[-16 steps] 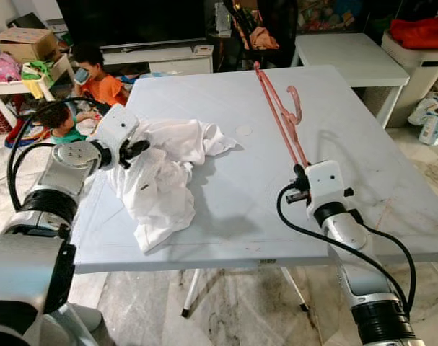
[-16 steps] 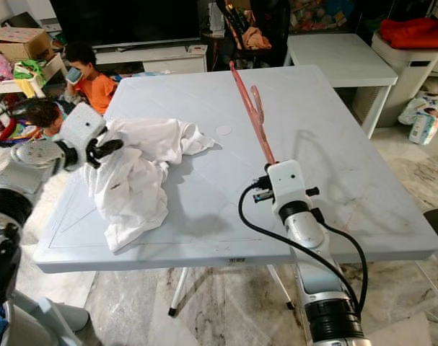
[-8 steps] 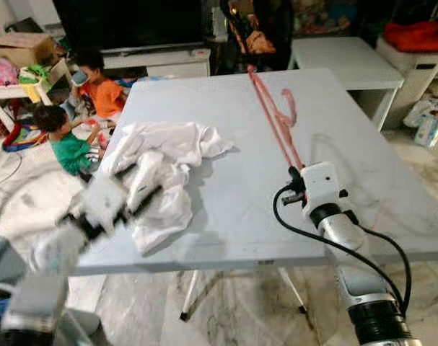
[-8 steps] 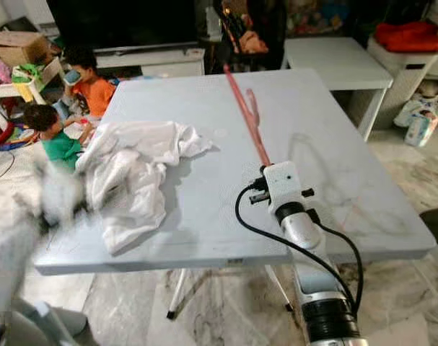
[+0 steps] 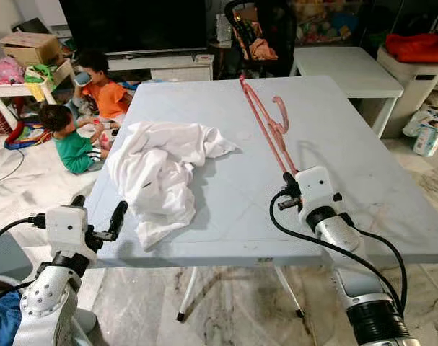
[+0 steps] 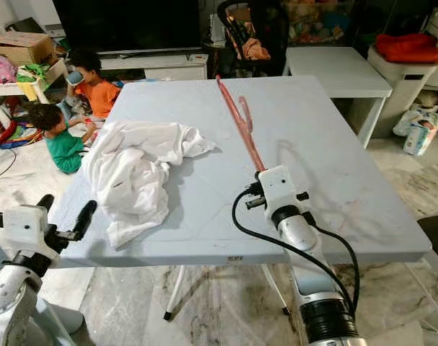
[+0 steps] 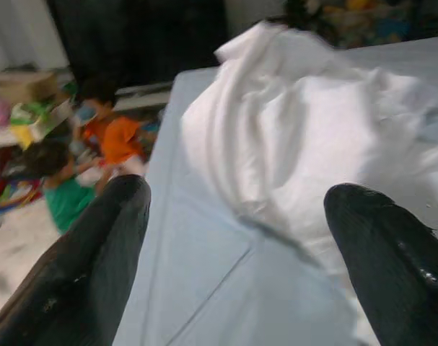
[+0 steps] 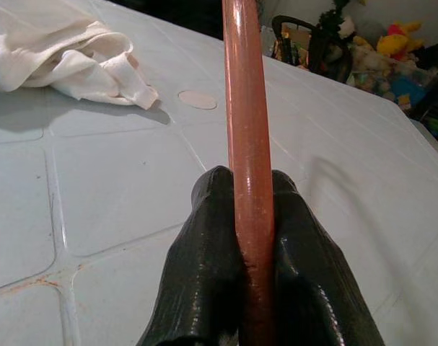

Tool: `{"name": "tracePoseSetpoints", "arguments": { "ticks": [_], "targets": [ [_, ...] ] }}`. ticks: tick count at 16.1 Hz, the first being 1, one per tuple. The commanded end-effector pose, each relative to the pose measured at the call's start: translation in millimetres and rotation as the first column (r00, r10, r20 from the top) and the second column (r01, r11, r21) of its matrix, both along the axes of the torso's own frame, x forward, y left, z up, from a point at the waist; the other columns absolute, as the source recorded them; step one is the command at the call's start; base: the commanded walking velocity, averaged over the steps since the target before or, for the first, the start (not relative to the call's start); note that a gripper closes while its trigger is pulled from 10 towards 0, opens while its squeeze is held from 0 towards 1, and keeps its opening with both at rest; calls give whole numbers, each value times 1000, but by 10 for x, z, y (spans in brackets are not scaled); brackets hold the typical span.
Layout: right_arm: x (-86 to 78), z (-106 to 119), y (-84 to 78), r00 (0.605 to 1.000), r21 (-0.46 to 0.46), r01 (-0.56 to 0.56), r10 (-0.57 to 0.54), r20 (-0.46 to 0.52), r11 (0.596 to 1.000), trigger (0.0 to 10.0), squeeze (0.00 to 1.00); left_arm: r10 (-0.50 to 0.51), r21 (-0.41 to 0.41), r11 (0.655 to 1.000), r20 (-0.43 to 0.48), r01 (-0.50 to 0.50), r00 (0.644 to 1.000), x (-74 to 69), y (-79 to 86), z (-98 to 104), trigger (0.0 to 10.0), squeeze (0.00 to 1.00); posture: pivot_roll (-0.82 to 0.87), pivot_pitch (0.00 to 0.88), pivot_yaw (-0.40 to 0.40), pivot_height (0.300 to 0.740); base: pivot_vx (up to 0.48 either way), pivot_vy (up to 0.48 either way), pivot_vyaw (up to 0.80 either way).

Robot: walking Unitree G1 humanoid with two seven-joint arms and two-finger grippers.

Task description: Hang hanger

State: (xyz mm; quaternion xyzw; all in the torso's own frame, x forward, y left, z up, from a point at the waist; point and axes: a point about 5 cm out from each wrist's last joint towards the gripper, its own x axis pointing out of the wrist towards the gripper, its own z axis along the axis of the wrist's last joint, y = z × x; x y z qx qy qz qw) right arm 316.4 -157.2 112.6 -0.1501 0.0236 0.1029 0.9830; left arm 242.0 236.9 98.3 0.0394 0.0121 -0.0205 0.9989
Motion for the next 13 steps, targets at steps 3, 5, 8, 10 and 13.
{"name": "tracePoseSetpoints", "arguments": {
  "ticks": [3, 5, 8, 10, 13],
  "targets": [
    [-33, -153, 23, 997, 8, -8, 9, -76, 1000, 10000, 0, 64, -114, 990, -133, -80, 989, 236, -14, -112, 10000, 1000, -57, 0, 27, 736, 0, 0, 0],
    [-28, -147, 41, 997, 8, -17, 17, -74, 1000, 10000, 0, 89, -142, 983, -186, -116, 978, 372, -65, -122, 10000, 1000, -62, 0, 26, 736, 0, 0, 0],
    [-21, -142, 31, 997, 4, -17, 17, -72, 1000, 10000, 0, 55, -187, 976, -286, -112, 957, 623, -203, -182, 10000, 1000, -80, 0, 28, 736, 0, 0, 0],
    [-18, -129, 14, 998, 2, -12, 12, -69, 1000, 10000, 0, 22, -211, 973, -329, -96, 944, 757, -295, -212, 10000, 1000, -89, 0, 29, 736, 0, 0, 0],
    [-18, -129, 5, 998, 1, -8, 8, -68, 1000, 10000, 0, -14, -259, 962, -376, -90, 927, 957, -466, -212, 10000, 0, -100, 0, 34, 736, 0, 0, 0]
  ]
}}
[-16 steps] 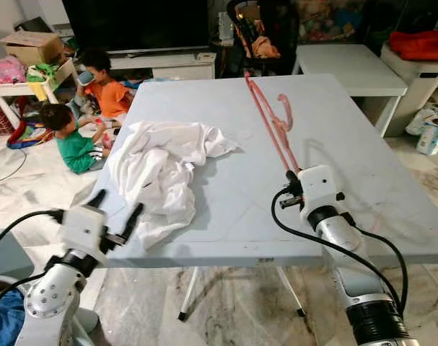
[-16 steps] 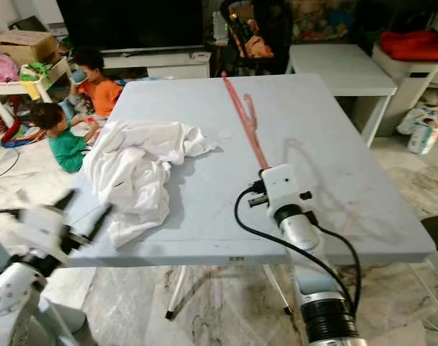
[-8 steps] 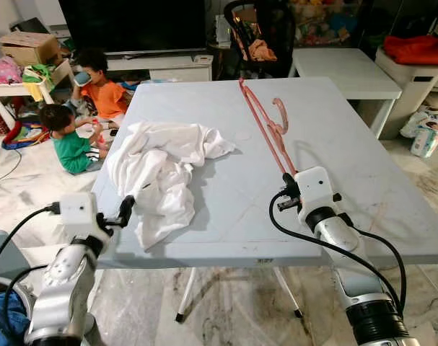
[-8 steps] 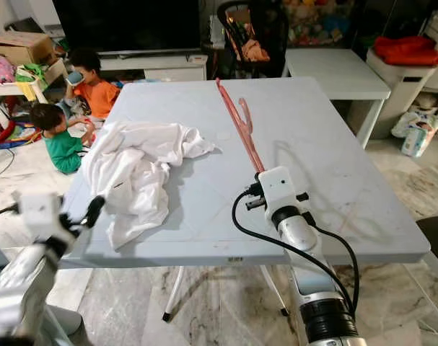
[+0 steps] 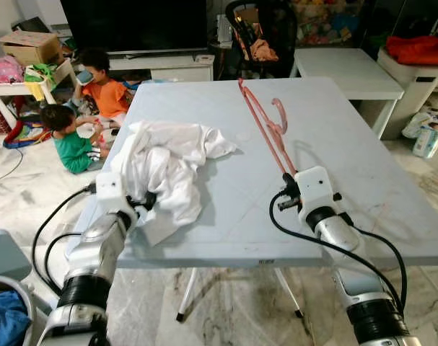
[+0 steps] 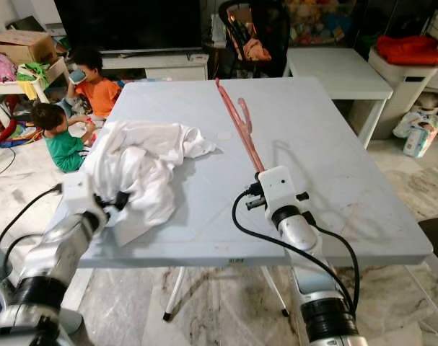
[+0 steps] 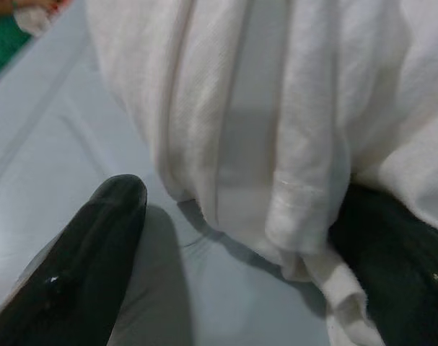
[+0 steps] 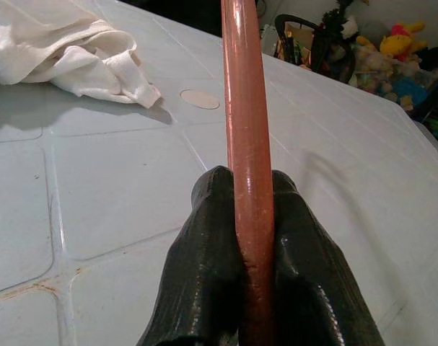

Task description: Hang hanger

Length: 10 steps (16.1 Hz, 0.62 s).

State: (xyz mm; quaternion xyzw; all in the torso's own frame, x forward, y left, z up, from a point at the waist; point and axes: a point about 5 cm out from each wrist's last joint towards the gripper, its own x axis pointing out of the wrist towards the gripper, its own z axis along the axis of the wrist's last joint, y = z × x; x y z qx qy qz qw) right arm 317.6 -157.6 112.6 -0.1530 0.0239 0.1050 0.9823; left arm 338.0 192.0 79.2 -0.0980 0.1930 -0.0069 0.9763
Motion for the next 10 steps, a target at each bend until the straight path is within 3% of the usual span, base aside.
{"name": "tracePoseSetpoints", "arguments": {
  "ticks": [1, 4, 6, 7, 10],
  "targets": [
    [-23, -123, 10, 998, 6, -1, 2, -66, 1000, 10000, 0, -32, -28, 999, -24, 31, 999, 70, -107, -5, 10000, 0, -105, 0, 35, 736, 0, 0, 0],
    [-2, -102, -7, 998, 2, 5, -5, -59, 1000, 10000, 0, -97, -110, 990, -49, 92, 994, 259, -342, 67, 10000, 0, -118, 0, 39, 736, 0, 0, 0],
    [13, -91, -18, 998, 0, 11, -11, -56, 1000, 10000, 0, -85, -167, 983, -39, 78, 996, 373, -393, 181, 10000, 0, -135, 0, 43, 736, 0, 0, 0],
    [12, -72, -18, 999, 0, 13, -13, -49, 1000, 10000, 0, -58, -183, 982, -6, 56, 998, 471, -394, 332, 10000, 0, -142, 0, 45, 736, 0, 0, 0],
    [-13, -56, -63, 999, 1, 32, -32, -40, 999, 10000, 0, -79, -119, 989, 49, 85, 996, 549, -390, 487, 10000, 0, -157, 0, 55, 736, 0, 0, 0]
  ]
}}
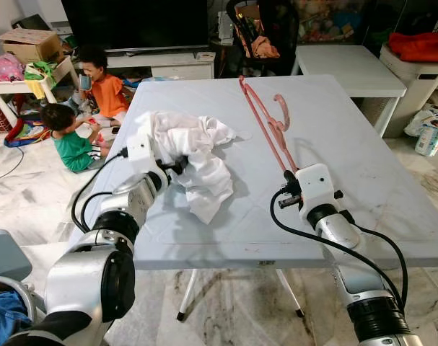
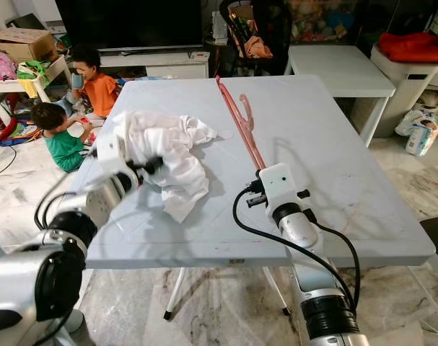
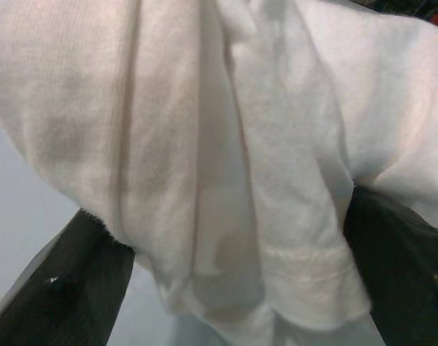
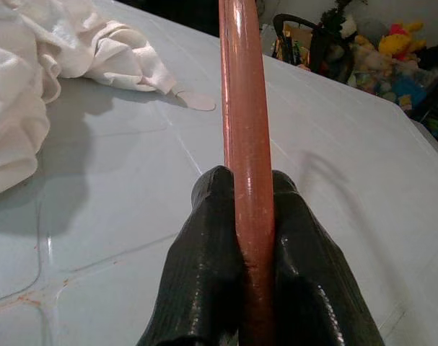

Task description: Hang hanger

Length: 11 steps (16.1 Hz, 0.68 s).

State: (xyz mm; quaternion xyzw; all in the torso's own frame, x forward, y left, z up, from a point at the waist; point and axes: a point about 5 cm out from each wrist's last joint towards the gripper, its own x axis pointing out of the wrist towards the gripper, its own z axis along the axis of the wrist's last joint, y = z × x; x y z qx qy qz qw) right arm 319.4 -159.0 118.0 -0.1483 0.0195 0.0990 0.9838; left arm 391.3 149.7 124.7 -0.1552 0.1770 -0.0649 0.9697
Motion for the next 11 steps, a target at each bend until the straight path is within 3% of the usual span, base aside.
{"name": "tracePoseSetpoints", "arguments": {
  "ticks": [1, 3, 4, 8, 11],
  "targets": [
    [-47, -130, -64, 996, 42, 34, -31, -80, 999, 10000, 0, -7, 43, 999, 20, 6, 1000, 17, 45, 40, 10000, 0, -158, 0, 60, 736, 0, 0, 0],
    [-76, -138, -67, 996, 67, 16, -10, -90, 998, 10000, 0, -48, 71, 997, 53, 44, 997, -30, 91, -13, 10000, 0, -136, 0, 59, 736, 0, 0, 0],
    [-77, -137, -67, 996, 66, 16, -10, -88, 998, 10000, 0, -71, 99, 993, 71, 63, 995, -94, 142, -77, 10000, 1000, -120, 0, 57, 736, 0, 0, 0],
    [-32, -128, 24, 995, 81, -23, 31, -90, 996, 10000, 0, -89, 118, 990, 89, 78, 992, -600, 245, -290, 10000, 1000, -70, 0, 39, 736, 0, 0, 0],
    [-16, -113, 55, 995, 84, -41, 48, -87, 996, 10000, 0, -114, 208, 976, 235, 65, 965, -1040, 235, -270, 10000, 1000, -54, 0, 26, 736, 0, 0, 0]
  ]
}}
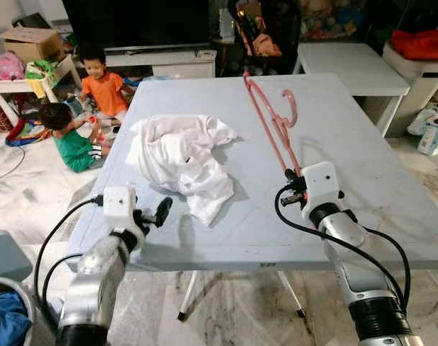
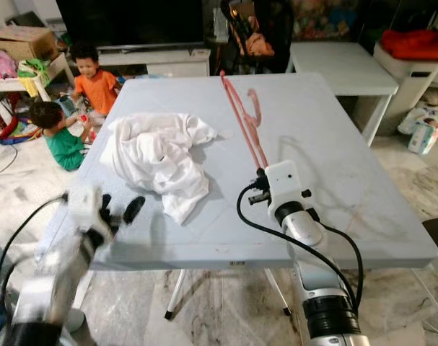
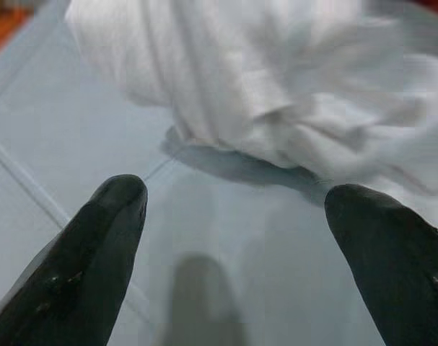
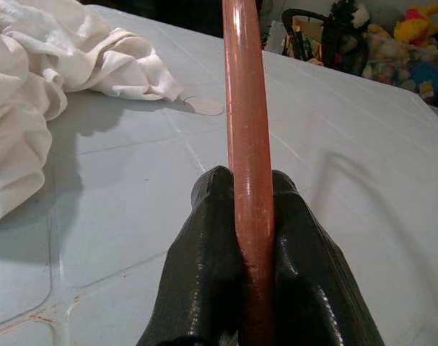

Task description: Hang hanger

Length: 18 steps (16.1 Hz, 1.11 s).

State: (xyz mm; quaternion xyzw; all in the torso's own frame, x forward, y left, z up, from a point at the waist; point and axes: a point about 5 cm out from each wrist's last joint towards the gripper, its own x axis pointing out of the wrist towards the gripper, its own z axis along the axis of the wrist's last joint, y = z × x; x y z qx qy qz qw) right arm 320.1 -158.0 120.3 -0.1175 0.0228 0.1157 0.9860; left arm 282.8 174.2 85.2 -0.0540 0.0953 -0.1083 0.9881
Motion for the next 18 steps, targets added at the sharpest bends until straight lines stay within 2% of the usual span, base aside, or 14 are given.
{"name": "tracePoseSetpoints", "arguments": {
  "ticks": [1, 2, 3, 5, 6, 7, 10, 13, 16, 18],
  "targets": [
    [-22, -136, 49, 997, 21, -20, 21, -71, 1000, 10000, 0, -20, 69, 998, 106, 13, 994, -45, -30, 144, 10000, 1000, -55, 0, 24, 736, 0, 0, 0],
    [-20, -130, 45, 997, 22, -21, 22, -68, 1000, 10000, 0, 2, 69, 998, 146, -12, 989, -153, -45, 157, 10000, 1000, -58, 0, 22, 736, 0, 0, 0],
    [-20, -124, 39, 998, 24, -20, 22, -65, 1000, 10000, 0, 17, 87, 996, 166, -31, 986, -184, -43, 180, 10000, 1000, -59, 0, 21, 736, 0, 0, 0],
    [-43, -122, 17, 998, 17, -24, 25, -59, 1000, 10000, 0, -7, 90, 996, 187, -11, 982, -303, -132, 257, 10000, 1000, -67, 0, 22, 736, 0, 0, 0],
    [-54, -129, 14, 998, 13, -20, 21, -60, 1000, 10000, 0, 1, 101, 995, 202, -22, 979, -320, -164, 277, 10000, 835, -70, 0, 23, 736, 0, 0, 0],
    [-68, -129, 23, 998, 18, -21, 22, -58, 1000, 10000, 0, 2, 119, 992, 214, -28, 977, -328, -197, 283, 10000, 0, -73, 0, 25, 736, 0, 0, 0],
    [-87, -88, 26, 1000, -7, 2, -2, -9, 1000, 10000, 0, 5, 142, 989, 219, -37, 976, -361, -240, 267, 10000, 0, -76, 0, 32, 736, 0, 0, 0],
    [-37, -8, -26, 999, -3, 40, -40, 36, 999, 10000, 0, 27, 167, 984, 208, -62, 978, -341, -262, 255, 10000, 0, -80, 0, 30, 736, 0, 0, 0],
    [-38, 8, -16, 1000, 46, 12, -13, 18, 999, 10000, 0, 34, 170, 983, 214, -71, 976, -323, -264, 267, 10000, 0, -82, 0, 27, 736, 0, 0, 0],
    [-46, 135, 30, 999, 85, -34, 31, 39, 996, 10000, 0, 33, 170, 983, 214, -71, 976, -330, -269, 267, 10000, 0, -81, 0, 29, 736, 0, 0, 0]
  ]
}}
